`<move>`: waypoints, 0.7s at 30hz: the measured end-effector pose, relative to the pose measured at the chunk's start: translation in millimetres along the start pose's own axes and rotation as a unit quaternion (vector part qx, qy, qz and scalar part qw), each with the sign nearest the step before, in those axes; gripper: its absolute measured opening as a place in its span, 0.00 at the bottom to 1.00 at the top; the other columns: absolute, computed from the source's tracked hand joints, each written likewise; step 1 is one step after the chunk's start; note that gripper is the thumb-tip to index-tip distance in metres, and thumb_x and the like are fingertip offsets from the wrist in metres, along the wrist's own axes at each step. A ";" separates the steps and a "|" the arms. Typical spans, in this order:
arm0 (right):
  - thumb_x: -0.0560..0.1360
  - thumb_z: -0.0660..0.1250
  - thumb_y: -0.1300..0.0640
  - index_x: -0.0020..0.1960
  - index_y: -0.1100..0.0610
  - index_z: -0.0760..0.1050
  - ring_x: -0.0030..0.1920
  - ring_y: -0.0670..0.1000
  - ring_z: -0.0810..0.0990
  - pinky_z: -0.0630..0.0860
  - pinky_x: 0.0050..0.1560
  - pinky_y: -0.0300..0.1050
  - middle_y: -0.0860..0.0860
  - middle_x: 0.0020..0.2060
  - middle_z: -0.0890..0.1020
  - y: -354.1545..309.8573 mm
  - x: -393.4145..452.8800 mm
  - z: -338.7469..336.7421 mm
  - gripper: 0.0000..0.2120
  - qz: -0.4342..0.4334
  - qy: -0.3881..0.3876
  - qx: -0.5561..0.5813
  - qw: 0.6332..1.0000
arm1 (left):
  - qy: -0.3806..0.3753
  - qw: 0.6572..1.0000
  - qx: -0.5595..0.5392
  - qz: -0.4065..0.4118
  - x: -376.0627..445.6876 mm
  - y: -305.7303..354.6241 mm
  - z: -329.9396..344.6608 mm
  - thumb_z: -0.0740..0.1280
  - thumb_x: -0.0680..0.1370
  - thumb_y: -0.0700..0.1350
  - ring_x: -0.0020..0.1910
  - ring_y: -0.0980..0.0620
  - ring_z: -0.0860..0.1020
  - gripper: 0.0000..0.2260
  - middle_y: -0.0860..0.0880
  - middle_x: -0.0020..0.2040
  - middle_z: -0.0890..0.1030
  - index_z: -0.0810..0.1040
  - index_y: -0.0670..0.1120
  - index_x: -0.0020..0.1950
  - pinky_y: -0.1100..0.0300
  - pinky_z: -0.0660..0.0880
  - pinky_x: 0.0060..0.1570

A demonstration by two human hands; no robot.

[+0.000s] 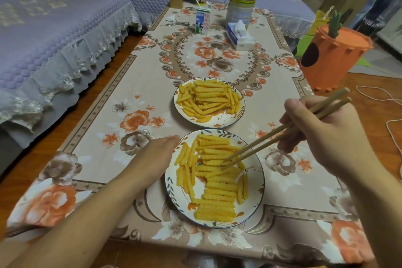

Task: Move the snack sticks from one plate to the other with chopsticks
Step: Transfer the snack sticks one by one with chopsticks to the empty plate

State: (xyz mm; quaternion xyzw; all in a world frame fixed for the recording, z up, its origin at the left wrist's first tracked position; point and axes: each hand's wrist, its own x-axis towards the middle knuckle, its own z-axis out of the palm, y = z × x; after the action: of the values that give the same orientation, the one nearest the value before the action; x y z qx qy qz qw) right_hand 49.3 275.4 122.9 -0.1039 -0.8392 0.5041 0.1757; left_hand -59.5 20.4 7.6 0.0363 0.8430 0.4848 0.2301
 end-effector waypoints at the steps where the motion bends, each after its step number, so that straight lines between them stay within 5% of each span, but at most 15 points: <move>1: 0.81 0.64 0.55 0.41 0.67 0.79 0.24 0.57 0.83 0.82 0.27 0.51 0.59 0.28 0.82 0.3 0.6 -0.9 0.17 -0.005 0.007 0.006 1.000 | 0.000 1.000 0.000 -0.002 0.4 -0.1 0.0 0.56 0.84 0.58 0.47 0.49 0.83 0.21 0.51 0.41 0.84 0.81 0.48 0.44 0.45 0.79 0.58; 10: 0.75 0.66 0.48 0.40 0.66 0.79 0.26 0.57 0.84 0.82 0.29 0.49 0.59 0.28 0.83 2.6 -2.6 7.8 0.19 -0.006 -0.056 0.014 0.998 | 0.001 1.000 0.000 -0.003 -0.7 0.0 -1.4 0.55 0.84 0.59 0.48 0.50 0.83 0.22 0.51 0.42 0.85 0.82 0.47 0.46 0.44 0.78 0.60; 16: 0.74 0.65 0.48 0.41 0.67 0.77 0.24 0.55 0.82 0.81 0.26 0.47 0.59 0.30 0.82 -1.4 -0.6 2.7 0.20 -0.039 0.017 0.043 0.998 | 0.005 1.000 0.006 -0.004 -0.9 -1.0 -0.4 0.56 0.84 0.59 0.50 0.52 0.82 0.21 0.54 0.44 0.85 0.83 0.50 0.45 0.47 0.77 0.61; 21: 0.82 0.64 0.53 0.44 0.64 0.79 0.30 0.58 0.85 0.85 0.34 0.49 0.60 0.32 0.83 16.7 15.0 11.7 0.15 -0.013 0.077 0.114 0.990 | 0.012 1.000 0.016 0.002 -1.2 1.0 1.0 0.55 0.85 0.58 0.51 0.52 0.81 0.21 0.53 0.47 0.84 0.82 0.48 0.46 0.52 0.75 0.59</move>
State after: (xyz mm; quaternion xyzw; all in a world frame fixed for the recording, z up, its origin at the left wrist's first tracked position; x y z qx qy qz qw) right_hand 30.8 279.0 106.0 -0.1110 -0.7616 0.5845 0.2569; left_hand -58.1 21.3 8.5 0.0356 0.8535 0.4719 0.2184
